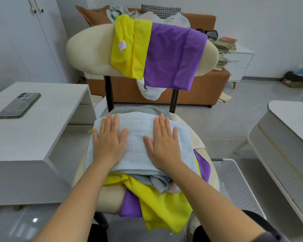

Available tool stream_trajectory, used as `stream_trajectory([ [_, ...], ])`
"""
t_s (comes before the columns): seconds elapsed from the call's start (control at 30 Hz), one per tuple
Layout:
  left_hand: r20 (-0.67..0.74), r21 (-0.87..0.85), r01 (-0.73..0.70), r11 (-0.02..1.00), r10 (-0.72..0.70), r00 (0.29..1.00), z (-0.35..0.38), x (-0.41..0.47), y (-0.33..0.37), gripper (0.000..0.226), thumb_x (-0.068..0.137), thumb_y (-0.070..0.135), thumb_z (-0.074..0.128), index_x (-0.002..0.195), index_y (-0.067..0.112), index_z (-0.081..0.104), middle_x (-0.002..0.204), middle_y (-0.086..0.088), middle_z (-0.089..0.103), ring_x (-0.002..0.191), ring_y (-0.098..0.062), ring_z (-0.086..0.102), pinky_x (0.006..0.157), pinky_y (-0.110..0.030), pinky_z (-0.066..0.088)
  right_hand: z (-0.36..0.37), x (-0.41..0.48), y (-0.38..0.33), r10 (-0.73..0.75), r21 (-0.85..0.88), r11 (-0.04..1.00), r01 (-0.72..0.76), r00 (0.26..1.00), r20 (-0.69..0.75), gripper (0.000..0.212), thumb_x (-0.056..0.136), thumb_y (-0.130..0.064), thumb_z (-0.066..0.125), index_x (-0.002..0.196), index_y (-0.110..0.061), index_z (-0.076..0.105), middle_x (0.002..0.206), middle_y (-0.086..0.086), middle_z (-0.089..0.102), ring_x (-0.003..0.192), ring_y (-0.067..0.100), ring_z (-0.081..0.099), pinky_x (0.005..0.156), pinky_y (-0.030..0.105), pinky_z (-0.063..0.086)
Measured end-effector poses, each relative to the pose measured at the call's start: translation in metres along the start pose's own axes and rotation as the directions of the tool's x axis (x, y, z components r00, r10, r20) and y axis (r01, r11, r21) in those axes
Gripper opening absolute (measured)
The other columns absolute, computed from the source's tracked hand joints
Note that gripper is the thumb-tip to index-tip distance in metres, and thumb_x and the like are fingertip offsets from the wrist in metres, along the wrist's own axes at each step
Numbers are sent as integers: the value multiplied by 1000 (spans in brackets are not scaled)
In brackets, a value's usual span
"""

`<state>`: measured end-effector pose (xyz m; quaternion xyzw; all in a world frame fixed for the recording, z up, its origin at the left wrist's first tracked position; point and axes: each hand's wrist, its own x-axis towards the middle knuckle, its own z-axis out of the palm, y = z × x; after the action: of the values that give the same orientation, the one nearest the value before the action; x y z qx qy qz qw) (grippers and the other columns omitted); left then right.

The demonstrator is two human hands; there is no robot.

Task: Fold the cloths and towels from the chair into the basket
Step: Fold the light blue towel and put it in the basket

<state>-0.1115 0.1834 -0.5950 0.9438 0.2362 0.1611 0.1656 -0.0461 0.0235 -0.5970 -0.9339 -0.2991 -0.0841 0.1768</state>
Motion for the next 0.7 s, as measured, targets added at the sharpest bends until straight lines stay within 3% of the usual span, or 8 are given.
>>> stream_trajectory([
  [0.1, -6, -118, 90, 989, -91, 996, -4, -3, -12, 60, 99, 44, 24, 152, 18, 9, 159, -4, 6, 146, -20, 5, 116, -46, 9, -4, -2, -5, 23, -9, 1000, -23, 1000, 10, 84, 81, -58, -4, 151, -13, -5, 160, 4, -9, 146, 19, -12, 118, 45, -3],
  [0.17, 10, -296, 166, 940, -171, 985, -10, -6, -19, 60, 99, 43, 29, 150, 16, 14, 157, -7, 16, 143, -24, 17, 112, -43, 20, -9, -2, -8, 34, -13, 999, -34, 999, 7, 81, 82, -55, -2, 151, -12, -3, 160, 5, -7, 146, 20, -11, 118, 47, -2],
  [0.3, 122, -649, 382, 658, -406, 906, -20, -3, -35, 45, 98, 39, 38, 135, 13, 41, 132, -6, 50, 113, -28, 49, 91, -37, 38, -16, 1, -20, 3, -28, 1000, -5, 997, -73, 72, 85, -39, 12, 151, -13, 9, 160, 9, 1, 147, 25, -3, 115, 54, 2],
  [0.4, 246, -740, 482, 469, -478, 843, -27, 3, -46, 32, 94, 43, 46, 108, 14, 54, 113, -7, 57, 99, -24, 53, 84, -39, 41, -17, 6, -32, -99, -65, 994, 90, 982, -159, 68, 85, -35, 21, 149, -12, 24, 158, 10, 16, 146, 29, 9, 113, 59, 6],
  [0.47, 331, -763, 527, 374, -474, 816, -32, 4, -51, 31, 91, 46, 51, 101, 17, 55, 106, -4, 59, 98, -24, 56, 86, -41, 44, -16, 12, -40, -142, -92, 988, 128, 974, -174, 63, 88, -36, 26, 147, -14, 30, 157, 8, 20, 146, 29, 13, 112, 59, 5],
  [0.57, 396, -727, 576, 373, -458, 796, -38, 6, -57, 40, 87, 53, 53, 102, 16, 56, 105, -5, 61, 95, -24, 59, 89, -43, 47, -8, 16, -46, -157, -109, 984, 144, 980, -120, 64, 90, -44, 20, 149, -21, 25, 158, 5, 15, 146, 28, 9, 112, 58, -1],
  [0.63, 395, -678, 589, 440, -457, 797, -41, 4, -61, 56, 83, 61, 52, 111, 12, 55, 108, -6, 60, 99, -27, 59, 92, -46, 46, -1, 16, -45, -134, -115, 986, 122, 985, -104, 64, 90, -46, 19, 149, -23, 24, 158, 4, 17, 146, 29, 11, 112, 59, 1],
  [0.7, 356, -640, 573, 513, -463, 812, -44, 1, -62, 56, 84, 61, 51, 107, 10, 55, 105, -5, 58, 96, -26, 56, 90, -45, 46, 2, 15, -44, -116, -122, 987, 102, 987, -109, 63, 90, -46, 21, 149, -25, 25, 158, 5, 19, 145, 29, 14, 112, 60, 4],
])
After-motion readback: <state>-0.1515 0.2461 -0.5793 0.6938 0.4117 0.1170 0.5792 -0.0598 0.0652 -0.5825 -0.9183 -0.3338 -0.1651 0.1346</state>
